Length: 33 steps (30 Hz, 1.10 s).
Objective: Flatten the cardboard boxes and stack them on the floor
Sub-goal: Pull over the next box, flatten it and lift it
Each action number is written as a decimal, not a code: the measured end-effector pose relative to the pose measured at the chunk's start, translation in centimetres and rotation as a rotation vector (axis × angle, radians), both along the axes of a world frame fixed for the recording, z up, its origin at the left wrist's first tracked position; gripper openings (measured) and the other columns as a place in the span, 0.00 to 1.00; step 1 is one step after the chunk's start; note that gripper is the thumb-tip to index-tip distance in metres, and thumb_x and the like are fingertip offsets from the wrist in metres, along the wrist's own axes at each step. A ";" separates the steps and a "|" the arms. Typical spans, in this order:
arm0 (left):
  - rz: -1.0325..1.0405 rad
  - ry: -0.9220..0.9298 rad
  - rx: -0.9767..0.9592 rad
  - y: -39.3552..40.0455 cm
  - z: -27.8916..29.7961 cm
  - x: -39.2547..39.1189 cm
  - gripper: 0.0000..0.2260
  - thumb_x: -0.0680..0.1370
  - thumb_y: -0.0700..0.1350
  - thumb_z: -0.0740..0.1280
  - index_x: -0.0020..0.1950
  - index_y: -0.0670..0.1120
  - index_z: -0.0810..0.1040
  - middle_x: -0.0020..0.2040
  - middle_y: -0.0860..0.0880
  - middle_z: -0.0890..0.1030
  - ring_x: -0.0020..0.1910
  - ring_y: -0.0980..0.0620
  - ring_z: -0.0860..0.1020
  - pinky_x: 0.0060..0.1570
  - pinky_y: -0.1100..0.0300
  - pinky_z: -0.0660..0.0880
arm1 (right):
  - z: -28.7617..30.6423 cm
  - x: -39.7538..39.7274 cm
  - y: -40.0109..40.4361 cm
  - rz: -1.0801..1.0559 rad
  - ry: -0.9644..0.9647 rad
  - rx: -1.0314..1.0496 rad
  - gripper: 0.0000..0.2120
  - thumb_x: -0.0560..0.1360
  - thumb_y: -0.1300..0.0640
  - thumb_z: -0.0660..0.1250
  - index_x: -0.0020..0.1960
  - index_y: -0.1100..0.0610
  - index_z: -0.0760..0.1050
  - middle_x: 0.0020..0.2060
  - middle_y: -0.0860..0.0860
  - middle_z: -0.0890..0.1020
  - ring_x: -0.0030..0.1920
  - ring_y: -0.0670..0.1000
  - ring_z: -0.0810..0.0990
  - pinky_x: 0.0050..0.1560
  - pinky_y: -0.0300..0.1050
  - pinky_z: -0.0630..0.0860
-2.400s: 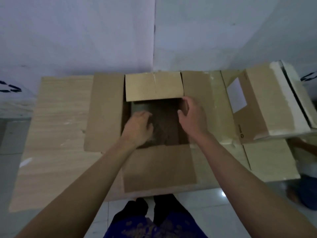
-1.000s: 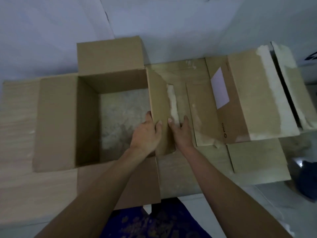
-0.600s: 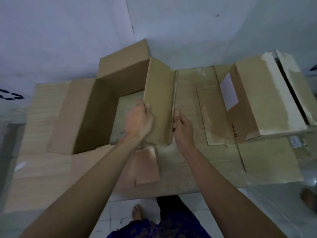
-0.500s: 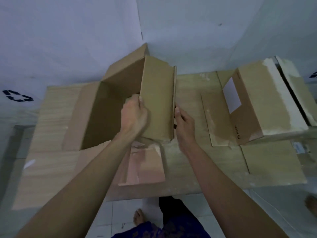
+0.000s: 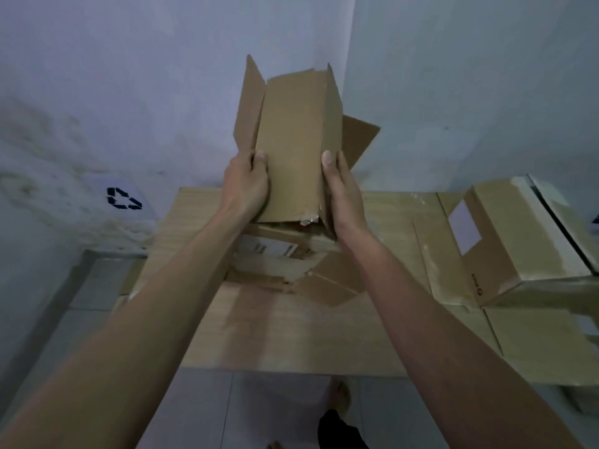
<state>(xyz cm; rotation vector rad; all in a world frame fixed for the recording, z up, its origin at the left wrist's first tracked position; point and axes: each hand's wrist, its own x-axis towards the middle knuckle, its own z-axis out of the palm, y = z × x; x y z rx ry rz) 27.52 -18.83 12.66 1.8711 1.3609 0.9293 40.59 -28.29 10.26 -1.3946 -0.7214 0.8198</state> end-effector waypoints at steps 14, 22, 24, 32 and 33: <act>0.045 0.048 -0.305 -6.5 -10.6 -9.8 0.17 0.84 0.47 0.53 0.62 0.42 0.78 0.59 0.41 0.79 0.60 0.42 0.77 0.49 0.58 0.67 | -7.6 -8.7 -4.0 0.122 -0.091 -0.454 0.56 0.50 0.18 0.70 0.74 0.35 0.62 0.69 0.46 0.74 0.65 0.53 0.76 0.68 0.57 0.72; 0.038 -0.188 -0.483 -8.0 -10.9 -12.0 0.31 0.75 0.70 0.58 0.73 0.54 0.66 0.64 0.52 0.77 0.60 0.49 0.77 0.61 0.46 0.74 | -7.5 -10.4 -4.5 0.121 -0.061 -0.461 0.52 0.52 0.22 0.73 0.72 0.38 0.67 0.65 0.44 0.78 0.63 0.51 0.78 0.65 0.56 0.74; -0.057 -0.246 -0.564 -8.2 -9.6 -11.5 0.43 0.68 0.77 0.60 0.74 0.52 0.64 0.65 0.53 0.76 0.60 0.50 0.77 0.61 0.47 0.75 | -6.4 -10.2 -5.3 0.138 0.029 -0.418 0.40 0.58 0.30 0.75 0.67 0.41 0.74 0.58 0.46 0.83 0.57 0.53 0.82 0.60 0.58 0.78; -0.152 -0.049 -0.612 -6.1 -8.0 -11.1 0.38 0.69 0.69 0.64 0.71 0.48 0.65 0.58 0.52 0.79 0.55 0.50 0.79 0.57 0.47 0.75 | -1.7 -3.2 -7.5 -0.057 -0.672 -0.715 0.15 0.71 0.63 0.69 0.57 0.58 0.79 0.51 0.54 0.83 0.44 0.51 0.81 0.36 0.42 0.77; -0.148 -0.101 -0.617 -6.0 -7.8 -11.2 0.35 0.71 0.69 0.62 0.69 0.47 0.68 0.54 0.51 0.81 0.52 0.50 0.80 0.54 0.49 0.76 | -1.8 -3.0 -7.7 -0.067 -0.945 -0.785 0.21 0.69 0.60 0.72 0.62 0.58 0.76 0.56 0.55 0.81 0.50 0.54 0.80 0.45 0.46 0.78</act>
